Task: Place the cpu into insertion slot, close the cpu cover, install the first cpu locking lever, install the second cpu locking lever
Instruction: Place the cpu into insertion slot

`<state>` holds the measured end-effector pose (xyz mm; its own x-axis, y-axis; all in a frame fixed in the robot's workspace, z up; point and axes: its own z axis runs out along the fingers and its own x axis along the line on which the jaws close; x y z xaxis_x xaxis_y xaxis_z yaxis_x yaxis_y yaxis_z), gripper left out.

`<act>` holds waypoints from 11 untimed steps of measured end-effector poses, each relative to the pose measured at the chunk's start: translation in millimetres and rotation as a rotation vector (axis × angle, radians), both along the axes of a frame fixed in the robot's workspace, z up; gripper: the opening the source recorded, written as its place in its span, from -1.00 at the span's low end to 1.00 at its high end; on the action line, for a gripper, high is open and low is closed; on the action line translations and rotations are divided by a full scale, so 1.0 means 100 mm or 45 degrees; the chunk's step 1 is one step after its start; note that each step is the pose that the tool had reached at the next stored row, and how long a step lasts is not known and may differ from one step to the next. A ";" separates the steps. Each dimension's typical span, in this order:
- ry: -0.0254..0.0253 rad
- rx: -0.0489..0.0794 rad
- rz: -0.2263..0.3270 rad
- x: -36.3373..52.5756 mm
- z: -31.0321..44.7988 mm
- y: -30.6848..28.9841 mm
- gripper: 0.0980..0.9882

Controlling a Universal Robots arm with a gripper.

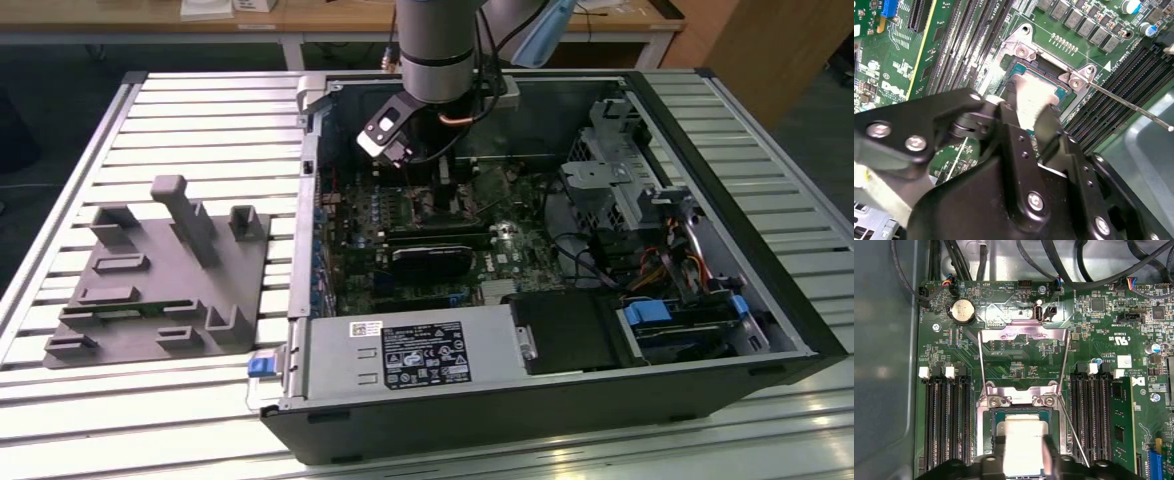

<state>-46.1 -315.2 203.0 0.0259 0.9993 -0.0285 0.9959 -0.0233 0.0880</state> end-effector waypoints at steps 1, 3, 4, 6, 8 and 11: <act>0.0000 0.000 0.000 0.000 0.000 0.000 -0.44; 0.0000 0.000 0.000 0.000 0.000 0.000 -0.58; 0.0000 0.000 0.000 0.000 0.001 0.000 -0.58; 0.0000 0.000 0.000 0.000 0.001 0.000 -0.85; 0.0000 0.000 0.000 0.000 0.001 0.000 -0.97; 0.0000 0.000 0.000 0.000 0.001 0.000 -0.98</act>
